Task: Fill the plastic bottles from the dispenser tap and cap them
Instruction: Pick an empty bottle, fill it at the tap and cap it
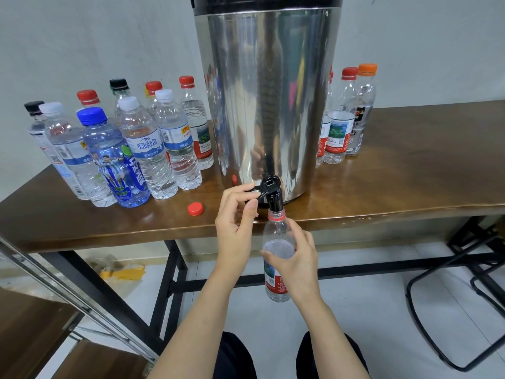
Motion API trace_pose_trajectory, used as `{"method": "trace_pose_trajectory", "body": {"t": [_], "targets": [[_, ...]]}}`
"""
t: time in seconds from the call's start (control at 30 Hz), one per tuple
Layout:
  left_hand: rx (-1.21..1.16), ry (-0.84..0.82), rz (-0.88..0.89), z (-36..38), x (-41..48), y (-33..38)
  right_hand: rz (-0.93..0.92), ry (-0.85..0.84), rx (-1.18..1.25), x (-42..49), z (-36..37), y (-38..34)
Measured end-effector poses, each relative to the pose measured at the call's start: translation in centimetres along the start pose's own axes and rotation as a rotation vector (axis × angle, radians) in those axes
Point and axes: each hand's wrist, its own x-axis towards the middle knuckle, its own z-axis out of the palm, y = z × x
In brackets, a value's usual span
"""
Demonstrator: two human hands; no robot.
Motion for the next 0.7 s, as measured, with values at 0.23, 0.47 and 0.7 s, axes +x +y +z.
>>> {"method": "trace_pose_trajectory", "body": {"t": [0.23, 0.47, 0.7], "targets": [[0.001, -0.003, 0.000, 0.05, 0.03, -0.04, 0.002, -0.003, 0.029, 0.02, -0.11, -0.16], [0.000, -0.006, 0.001, -0.01, 0.01, -0.11, -0.005, -0.008, 0.015, 0.02, -0.05, -0.16], [-0.007, -0.012, 0.008, -0.03, 0.03, -0.23, -0.009, -0.008, 0.015, 0.04, -0.03, 0.02]]}}
